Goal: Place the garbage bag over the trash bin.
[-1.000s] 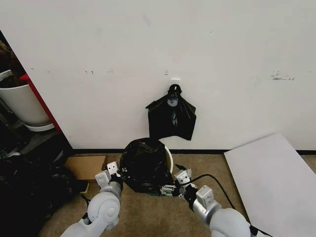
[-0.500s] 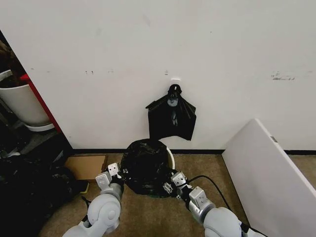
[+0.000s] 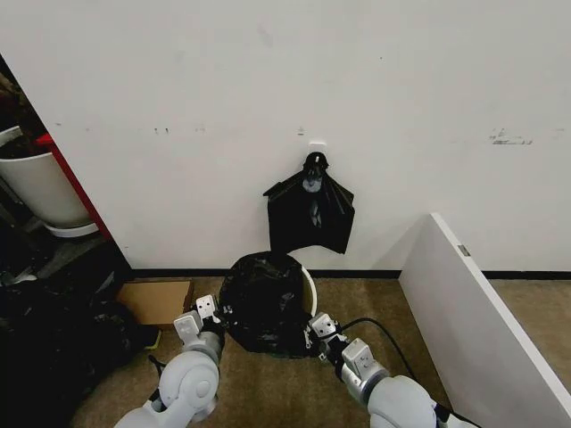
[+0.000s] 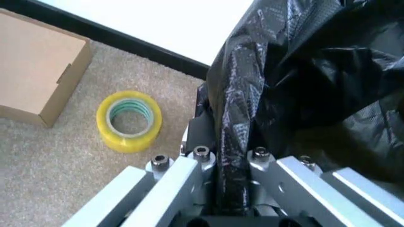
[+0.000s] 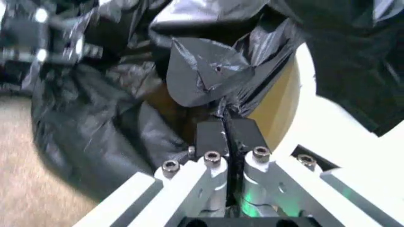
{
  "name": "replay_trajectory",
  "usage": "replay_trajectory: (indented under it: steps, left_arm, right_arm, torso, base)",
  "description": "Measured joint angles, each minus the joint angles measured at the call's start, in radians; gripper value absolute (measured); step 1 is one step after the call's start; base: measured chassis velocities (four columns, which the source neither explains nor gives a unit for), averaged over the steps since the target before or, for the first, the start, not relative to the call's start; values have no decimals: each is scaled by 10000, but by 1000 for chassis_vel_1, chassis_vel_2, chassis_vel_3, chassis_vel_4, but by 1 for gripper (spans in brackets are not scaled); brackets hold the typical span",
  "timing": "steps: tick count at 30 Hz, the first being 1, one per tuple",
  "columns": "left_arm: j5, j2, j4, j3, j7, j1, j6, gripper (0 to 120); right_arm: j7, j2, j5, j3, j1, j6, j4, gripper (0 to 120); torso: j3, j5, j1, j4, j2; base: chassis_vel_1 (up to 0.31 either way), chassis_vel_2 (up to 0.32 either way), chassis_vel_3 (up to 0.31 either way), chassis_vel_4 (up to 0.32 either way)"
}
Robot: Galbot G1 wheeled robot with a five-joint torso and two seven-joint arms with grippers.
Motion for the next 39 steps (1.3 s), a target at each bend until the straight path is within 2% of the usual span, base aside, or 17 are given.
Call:
replay_trajectory:
  steps: [5,11,15,27,33,39]
  left_arm:
    - [131,50,13,-27,175,102,-38,0]
    - [375,225,-135,-63,759,354,-47,0]
    - [401,246,-138,-113,781,396,-71,0]
    - [230,186,-24,-295,740,380,-207,0]
    - [23,226,-220,-385,740,475,-191,0]
    - [-719,149,-513,-531,436,516,-46,0]
  right_arm:
    - [494,206,701,199,93,203,-22,0]
    - [1799,697,3266,725,556,-339,-273,0]
    - [2072,800,3655,914,778,-255,-500,0]
    - [2155,775,3441,1063,743,-28,-698,0]
    - [1996,865,3214,1194,738,88,-1304,0]
    - [1672,964,2594,1298,529,466,-2068,0]
  torso:
    - [0,-1,0,1,0]
    - [0,0,0,1,0]
    - [0,0,0,1,0]
    - [0,-1,0,-1,0]
    - [0,0,0,0,0]
    - [0,0,0,1,0]
  base:
    - [0,0,0,0]
    - [0,0,0,0]
    - [0,0,0,0]
    - [0,0,0,0]
    - [0,0,0,0]
    - [0,0,0,0]
